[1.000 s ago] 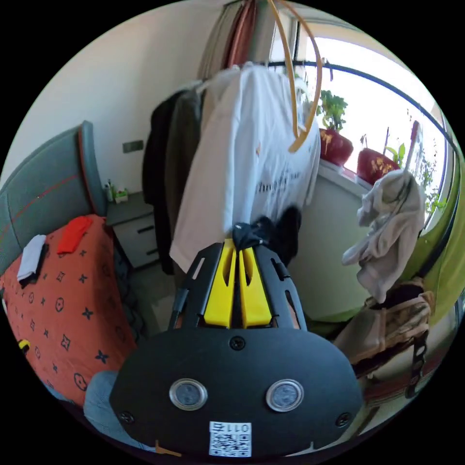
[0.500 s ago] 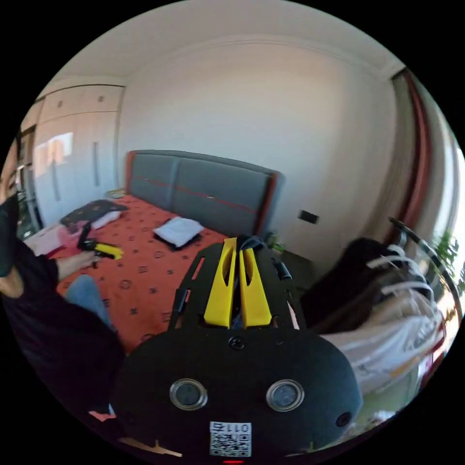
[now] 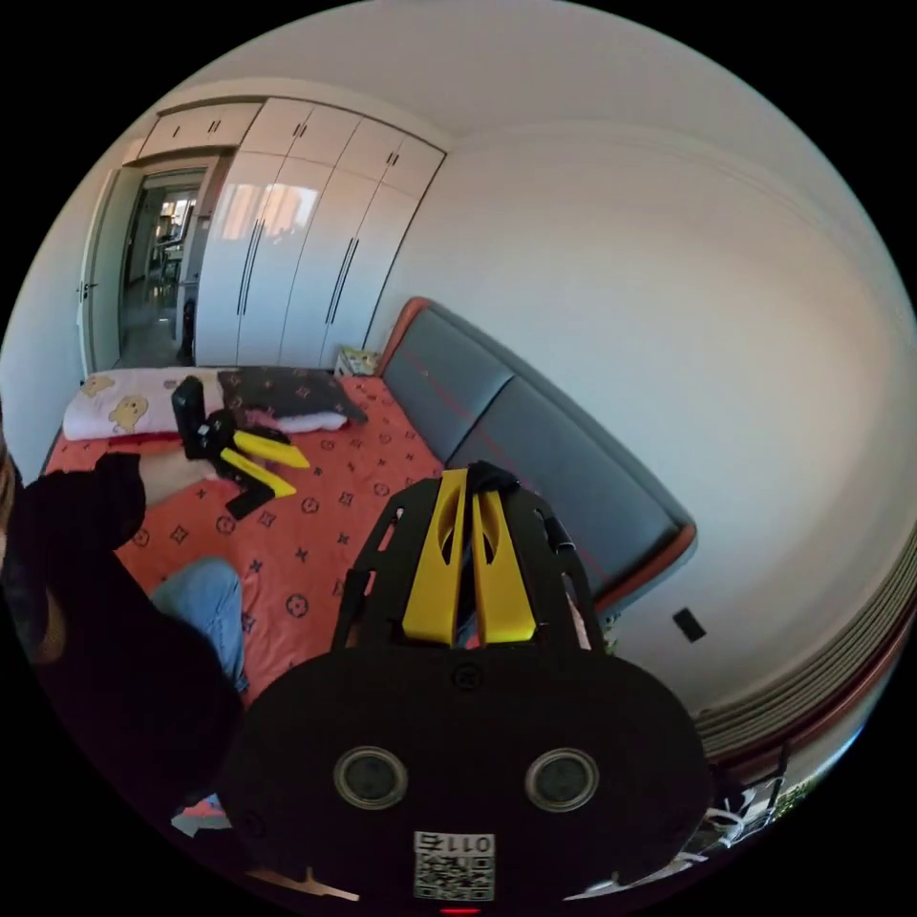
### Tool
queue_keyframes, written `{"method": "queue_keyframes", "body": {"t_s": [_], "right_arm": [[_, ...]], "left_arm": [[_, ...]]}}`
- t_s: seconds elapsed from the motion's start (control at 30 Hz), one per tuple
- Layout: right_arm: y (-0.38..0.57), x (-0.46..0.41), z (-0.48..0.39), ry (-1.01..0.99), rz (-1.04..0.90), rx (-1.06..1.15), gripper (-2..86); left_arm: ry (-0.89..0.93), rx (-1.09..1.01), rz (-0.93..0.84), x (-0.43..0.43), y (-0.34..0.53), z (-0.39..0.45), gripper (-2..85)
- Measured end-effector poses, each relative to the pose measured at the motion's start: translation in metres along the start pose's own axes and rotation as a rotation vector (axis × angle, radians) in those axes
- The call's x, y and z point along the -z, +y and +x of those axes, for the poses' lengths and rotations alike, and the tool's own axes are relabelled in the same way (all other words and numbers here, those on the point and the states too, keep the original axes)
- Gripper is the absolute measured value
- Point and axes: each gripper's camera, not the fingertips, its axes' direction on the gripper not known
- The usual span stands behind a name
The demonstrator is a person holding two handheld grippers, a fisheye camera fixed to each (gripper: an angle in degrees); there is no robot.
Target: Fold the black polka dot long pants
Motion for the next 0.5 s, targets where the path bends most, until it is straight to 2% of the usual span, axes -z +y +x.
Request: {"method": "queue_keyframes", "body": {"t_s": [0.13, 0.23, 0.3, 0.37, 0.5], "right_arm": [[-0.068, -0.014, -0.012, -0.038, 0.103, 0.014, -0.1], [-0.092, -0.072, -0.031, -0.142, 0.072, -0.005, -0.1], [-0.096, -0.131, -0.049, -0.206, 0.026, -0.035, -0.1], [-0.095, -0.175, -0.059, -0.256, -0.016, -0.074, -0.1], [-0.095, -0.256, -0.07, -0.335, -0.08, -0.163, -0.1]], "left_arm": [[0.02, 0.013, -0.006, 0.018, -0.028, -0.01, 8.6], [0.14, 0.027, -0.114, 0.016, -0.038, 0.0, 12.3], [0.252, 0.114, -0.227, -0.002, -0.027, 0.012, 16.1], [0.293, 0.177, -0.269, -0.016, -0.01, 0.025, 17.3], [0.121, 0.312, -0.374, -0.052, 0.02, 0.05, 17.5]]}}
